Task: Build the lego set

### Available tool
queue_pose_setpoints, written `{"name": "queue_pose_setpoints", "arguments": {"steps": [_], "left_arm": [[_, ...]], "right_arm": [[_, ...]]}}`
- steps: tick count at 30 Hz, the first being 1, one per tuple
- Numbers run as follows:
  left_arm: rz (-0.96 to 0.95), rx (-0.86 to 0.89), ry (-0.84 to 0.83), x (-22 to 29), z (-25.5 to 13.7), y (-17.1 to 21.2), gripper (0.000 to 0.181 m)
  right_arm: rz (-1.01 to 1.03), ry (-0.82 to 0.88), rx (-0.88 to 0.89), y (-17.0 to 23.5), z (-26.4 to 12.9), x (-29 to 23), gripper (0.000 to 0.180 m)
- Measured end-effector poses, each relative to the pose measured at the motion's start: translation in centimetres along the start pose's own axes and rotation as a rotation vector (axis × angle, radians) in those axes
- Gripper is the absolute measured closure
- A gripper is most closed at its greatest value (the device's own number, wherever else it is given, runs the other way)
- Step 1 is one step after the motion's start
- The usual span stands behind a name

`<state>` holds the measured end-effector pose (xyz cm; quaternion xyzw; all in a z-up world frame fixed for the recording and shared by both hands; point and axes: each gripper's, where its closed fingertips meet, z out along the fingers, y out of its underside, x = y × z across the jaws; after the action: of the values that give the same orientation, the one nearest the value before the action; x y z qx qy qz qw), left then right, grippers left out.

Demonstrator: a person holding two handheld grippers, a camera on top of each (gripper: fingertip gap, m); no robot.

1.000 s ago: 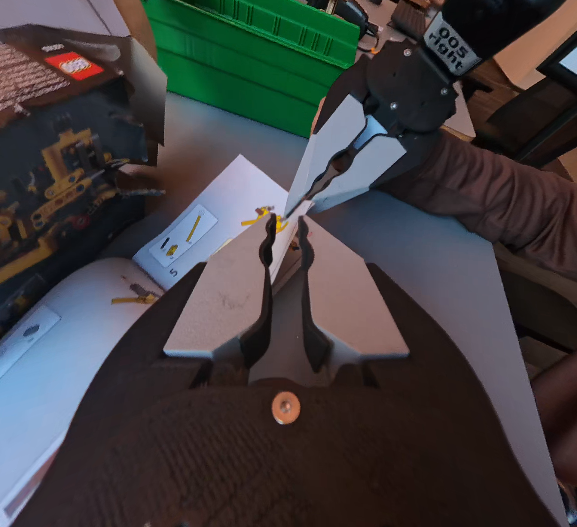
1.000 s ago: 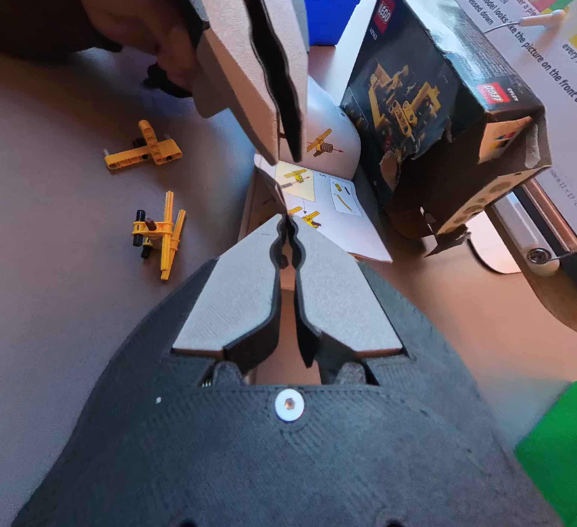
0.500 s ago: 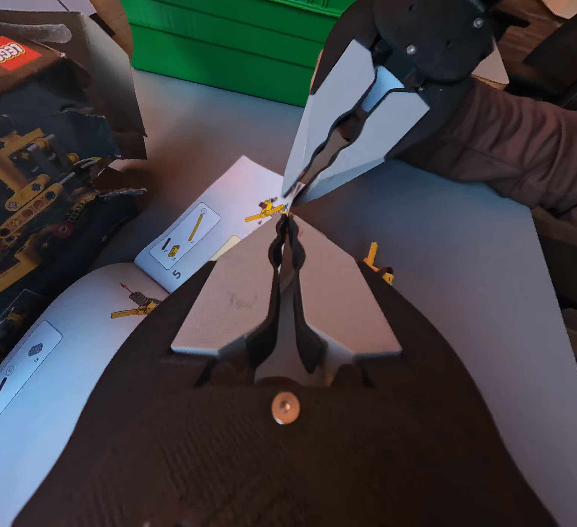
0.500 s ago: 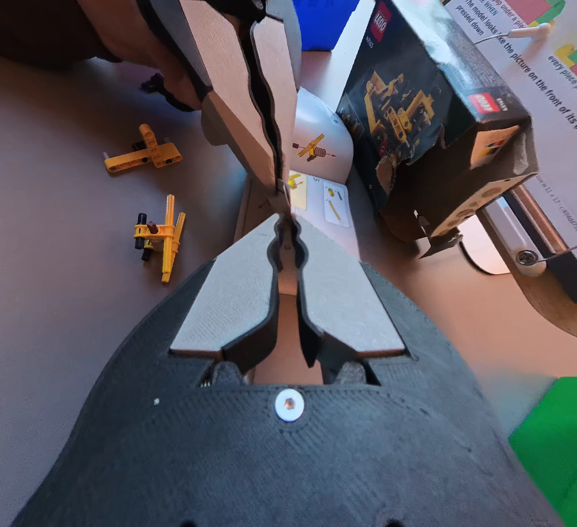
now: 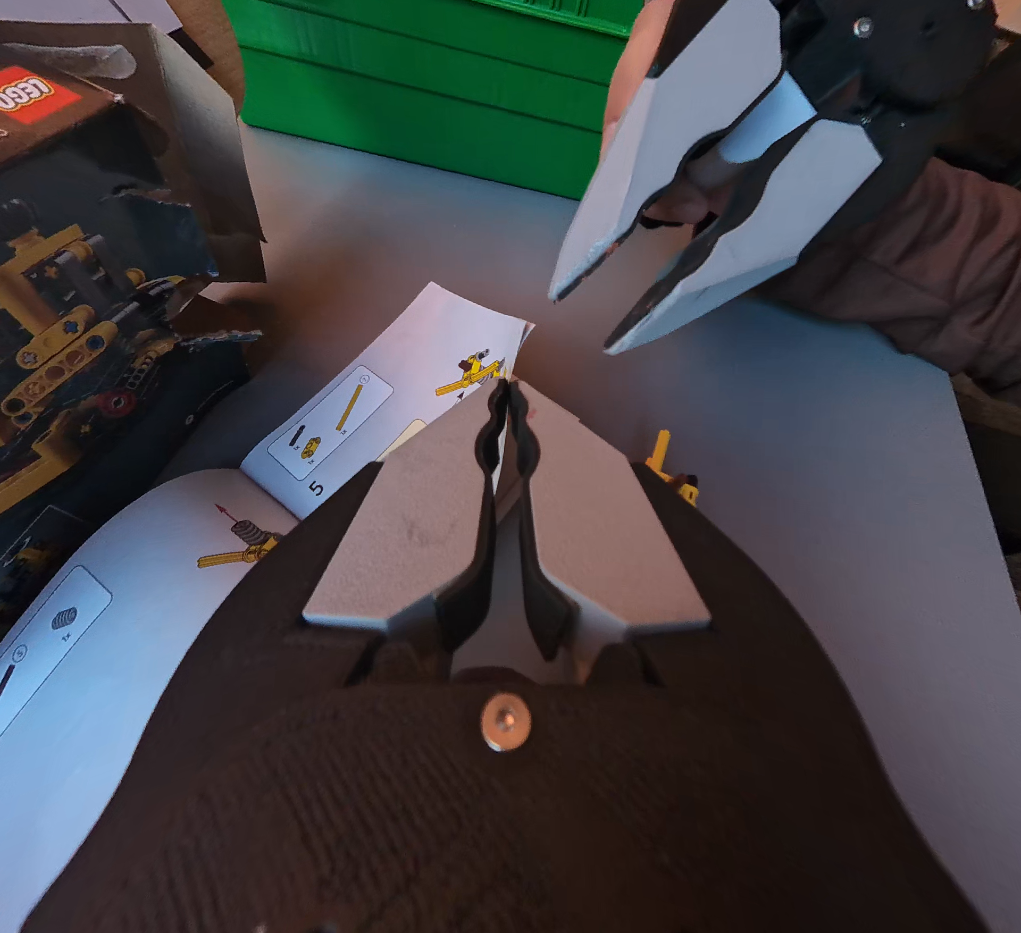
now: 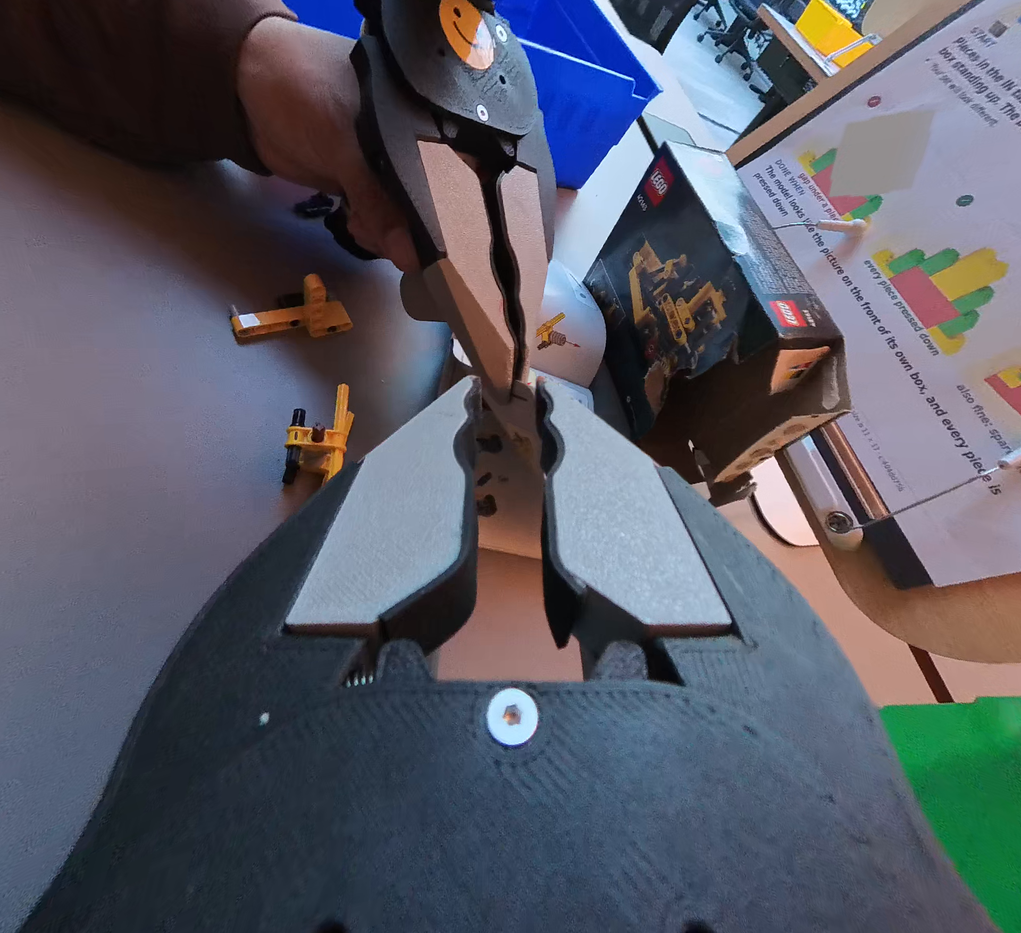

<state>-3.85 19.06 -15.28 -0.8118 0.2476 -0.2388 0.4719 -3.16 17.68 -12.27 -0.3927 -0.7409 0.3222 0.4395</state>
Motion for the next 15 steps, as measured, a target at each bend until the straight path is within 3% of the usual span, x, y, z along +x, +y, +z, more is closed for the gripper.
{"name": "queue_pose_setpoints", "arguments": {"steps": [15], "left_arm": [[0.015,-0.017,-0.010,0.1,0.1,0.2,0.181]], "right_arm": [[-0.038,0.008,-0.079,1.4,0.8,-0.2,0.168]]}}
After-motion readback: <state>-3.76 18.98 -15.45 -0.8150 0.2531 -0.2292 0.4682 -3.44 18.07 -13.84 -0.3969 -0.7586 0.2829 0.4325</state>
